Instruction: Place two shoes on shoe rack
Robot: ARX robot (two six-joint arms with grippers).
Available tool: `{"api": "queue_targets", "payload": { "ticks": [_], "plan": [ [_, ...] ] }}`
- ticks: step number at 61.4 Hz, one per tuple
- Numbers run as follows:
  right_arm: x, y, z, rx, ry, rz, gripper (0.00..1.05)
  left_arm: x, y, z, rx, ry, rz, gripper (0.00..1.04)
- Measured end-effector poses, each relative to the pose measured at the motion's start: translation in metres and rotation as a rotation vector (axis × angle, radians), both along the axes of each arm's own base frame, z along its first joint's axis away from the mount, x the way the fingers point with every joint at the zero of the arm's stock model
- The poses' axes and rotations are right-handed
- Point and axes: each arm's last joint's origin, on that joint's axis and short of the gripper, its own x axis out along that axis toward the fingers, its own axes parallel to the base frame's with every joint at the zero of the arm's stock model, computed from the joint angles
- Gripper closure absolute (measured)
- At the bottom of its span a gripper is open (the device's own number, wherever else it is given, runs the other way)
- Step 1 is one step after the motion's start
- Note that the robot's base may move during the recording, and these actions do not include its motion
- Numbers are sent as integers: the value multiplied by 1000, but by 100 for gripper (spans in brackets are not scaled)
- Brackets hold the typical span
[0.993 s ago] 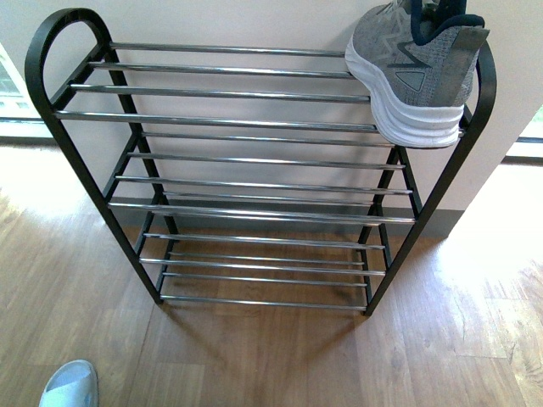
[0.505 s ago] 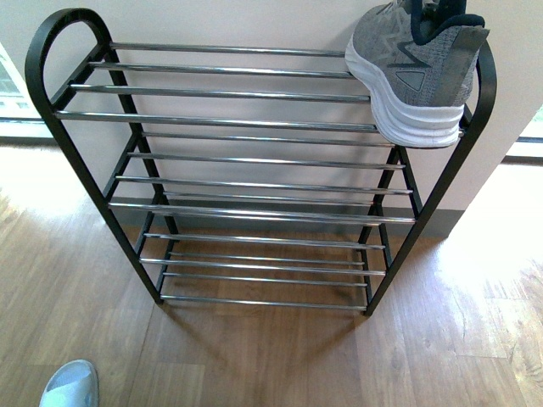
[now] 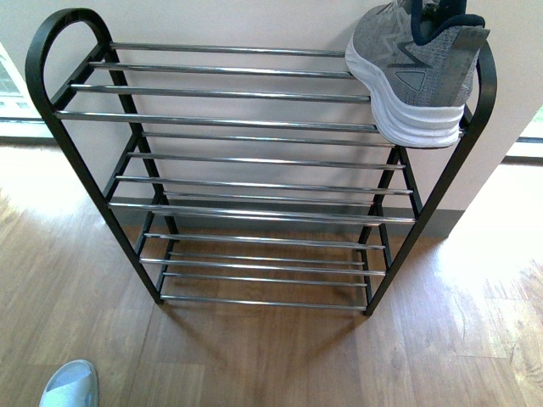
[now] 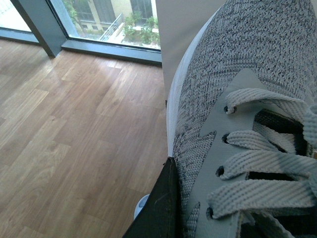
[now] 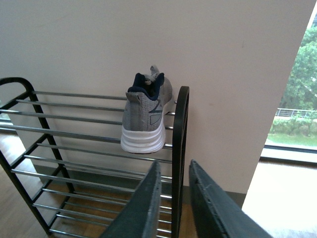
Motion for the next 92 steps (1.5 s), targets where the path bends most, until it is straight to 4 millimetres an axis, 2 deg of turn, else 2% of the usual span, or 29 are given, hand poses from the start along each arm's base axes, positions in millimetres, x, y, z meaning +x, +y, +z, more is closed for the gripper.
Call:
{"api": "queue_targets", "payload": {
  "ticks": [2,14,17,21,22,31,52,92],
  "plan": [
    [0,0,0,0,0,0,46,0,0,0,0,0,0,102],
    [0,0,0,0,0,0,95,0,0,0,0,0,0,102],
    [0,0,0,0,0,0,102,0,0,0,0,0,0,102],
    [0,0,0,-2,0,0,103,0,0,0,0,0,0,102],
    [0,0,0,-4,0,0,102,0,0,0,0,0,0,102],
    [0,0,0,-3,0,0,66,0,0,0,0,0,0,102],
    [0,0,0,-3,0,3,9,0,0,0,5,-2,9,102],
    [0,0,0,-3,0,1,9,0,0,0,1,-1,3,102]
  ]
}}
